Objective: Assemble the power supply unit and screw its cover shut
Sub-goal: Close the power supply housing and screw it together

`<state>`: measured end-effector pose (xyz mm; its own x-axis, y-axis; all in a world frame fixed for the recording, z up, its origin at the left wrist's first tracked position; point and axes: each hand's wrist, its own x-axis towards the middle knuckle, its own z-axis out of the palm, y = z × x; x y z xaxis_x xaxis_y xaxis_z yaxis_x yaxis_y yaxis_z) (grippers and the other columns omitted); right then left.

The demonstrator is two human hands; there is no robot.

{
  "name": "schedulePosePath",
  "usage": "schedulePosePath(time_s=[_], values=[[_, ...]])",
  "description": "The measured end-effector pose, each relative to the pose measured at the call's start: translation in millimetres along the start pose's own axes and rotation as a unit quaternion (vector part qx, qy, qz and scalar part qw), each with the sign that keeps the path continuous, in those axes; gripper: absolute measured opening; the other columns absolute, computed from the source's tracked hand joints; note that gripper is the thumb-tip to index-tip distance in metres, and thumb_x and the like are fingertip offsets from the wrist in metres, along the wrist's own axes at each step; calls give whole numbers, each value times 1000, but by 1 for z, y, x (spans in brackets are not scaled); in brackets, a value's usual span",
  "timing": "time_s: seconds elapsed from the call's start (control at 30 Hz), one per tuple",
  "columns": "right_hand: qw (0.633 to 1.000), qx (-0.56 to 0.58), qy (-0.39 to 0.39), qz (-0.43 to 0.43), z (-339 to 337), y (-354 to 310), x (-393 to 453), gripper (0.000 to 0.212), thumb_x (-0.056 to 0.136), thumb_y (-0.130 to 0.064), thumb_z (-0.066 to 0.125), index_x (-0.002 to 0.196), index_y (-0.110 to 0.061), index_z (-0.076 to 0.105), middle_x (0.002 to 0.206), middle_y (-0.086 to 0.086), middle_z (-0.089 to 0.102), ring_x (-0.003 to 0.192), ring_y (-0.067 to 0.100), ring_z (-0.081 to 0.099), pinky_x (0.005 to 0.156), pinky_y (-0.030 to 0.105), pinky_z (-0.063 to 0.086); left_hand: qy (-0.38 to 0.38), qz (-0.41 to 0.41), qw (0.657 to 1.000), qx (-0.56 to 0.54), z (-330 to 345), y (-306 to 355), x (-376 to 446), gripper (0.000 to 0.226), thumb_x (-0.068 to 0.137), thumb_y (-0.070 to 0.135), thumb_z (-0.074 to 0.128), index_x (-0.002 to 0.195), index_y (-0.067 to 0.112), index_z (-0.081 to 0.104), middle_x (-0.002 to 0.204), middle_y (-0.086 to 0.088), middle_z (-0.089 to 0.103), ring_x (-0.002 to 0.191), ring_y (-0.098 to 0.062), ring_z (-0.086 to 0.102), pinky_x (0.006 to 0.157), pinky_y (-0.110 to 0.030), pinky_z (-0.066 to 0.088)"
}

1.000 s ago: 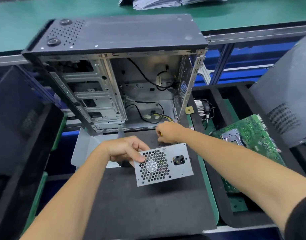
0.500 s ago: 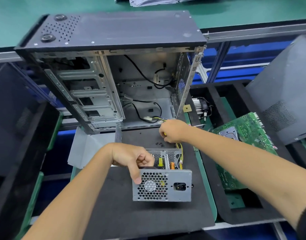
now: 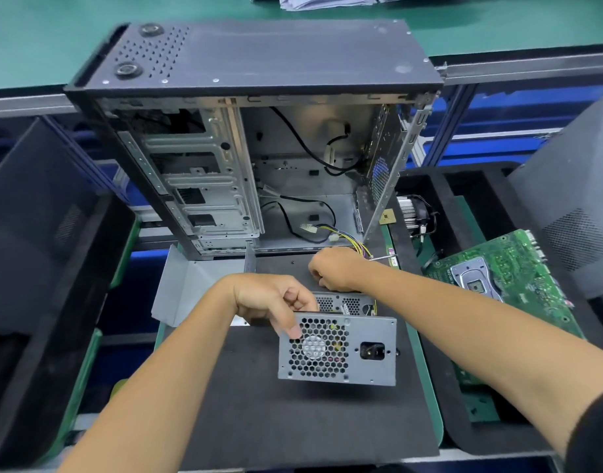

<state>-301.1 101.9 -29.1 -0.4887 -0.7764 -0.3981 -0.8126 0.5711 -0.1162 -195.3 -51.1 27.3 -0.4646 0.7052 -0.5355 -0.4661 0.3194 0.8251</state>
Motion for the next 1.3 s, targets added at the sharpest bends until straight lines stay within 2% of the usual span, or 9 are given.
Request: schedulePosePath(time_s=[0.2,0.3,0.37,0.57,0.77,0.93,1.07,1.2,1.3], values=[[1000,23,1,0,-3,1,-1,21,80,-2,54,92,-16,65,97,5,66,88,26,61,61,29,40,21,20,998,-49,-5,-2,-1,23,75,0,67,93,13,72,89,-2,71,80,-13,67,67,-20,53],[996,85,24,19,-20,2,-6,23,80,-2,54,90,-15,69,96,4,69,91,23,61,72,28,47,72,42,992,-92,-10,-6,-3,29,75,6,71,104,7,71,97,-9,72,83,-18,69,69,-25,55],[990,127,55,16,-44,4,-13,18,84,-6,56,89,-13,72,98,0,70,88,13,59,76,22,39,119,68,984,-113,-15,-11,-3,32,79,7,70,111,5,67,104,-13,71,89,-22,69,76,-30,55],[969,215,116,-32,-108,-13,-47,6,86,-19,67,80,-18,70,77,-18,62,73,-3,54,64,14,39,197,132,955,-180,-13,-18,-3,17,83,10,65,97,14,56,74,4,61,66,-6,57,58,-17,47],[973,204,84,-63,-108,-45,-66,9,87,-26,69,84,-17,69,81,-11,65,79,9,57,75,25,40,243,136,942,-188,-7,-27,-4,32,81,17,72,106,5,56,62,11,53,60,-4,46,62,-17,42],[978,188,67,-52,-105,-53,-72,7,86,-21,69,92,-19,72,89,-7,68,88,15,60,86,37,48,237,158,936,-209,-1,-30,-7,54,56,35,91,97,7,67,66,4,54,63,-6,48,67,-15,44],[980,179,72,-51,-102,-55,-76,7,86,-19,68,90,-20,73,89,-5,70,85,15,62,86,36,49,257,157,929,-215,-1,-37,-9,40,78,11,73,112,-3,57,79,-1,59,73,-9,54,71,-17,48],[974,201,91,-41,-100,-55,-78,9,84,-15,66,89,-16,73,85,-2,70,76,14,62,74,28,48,280,171,917,-226,5,-34,-10,10,77,1,69,84,5,64,69,-1,57,66,-10,52,63,-16,48],[974,204,88,-35,-100,-54,-77,5,83,-13,67,84,-15,71,82,-5,68,75,11,60,73,27,49,303,172,908,-234,7,-33,-9,15,75,3,65,65,14,65,59,2,58,55,-7,53,54,-15,46]])
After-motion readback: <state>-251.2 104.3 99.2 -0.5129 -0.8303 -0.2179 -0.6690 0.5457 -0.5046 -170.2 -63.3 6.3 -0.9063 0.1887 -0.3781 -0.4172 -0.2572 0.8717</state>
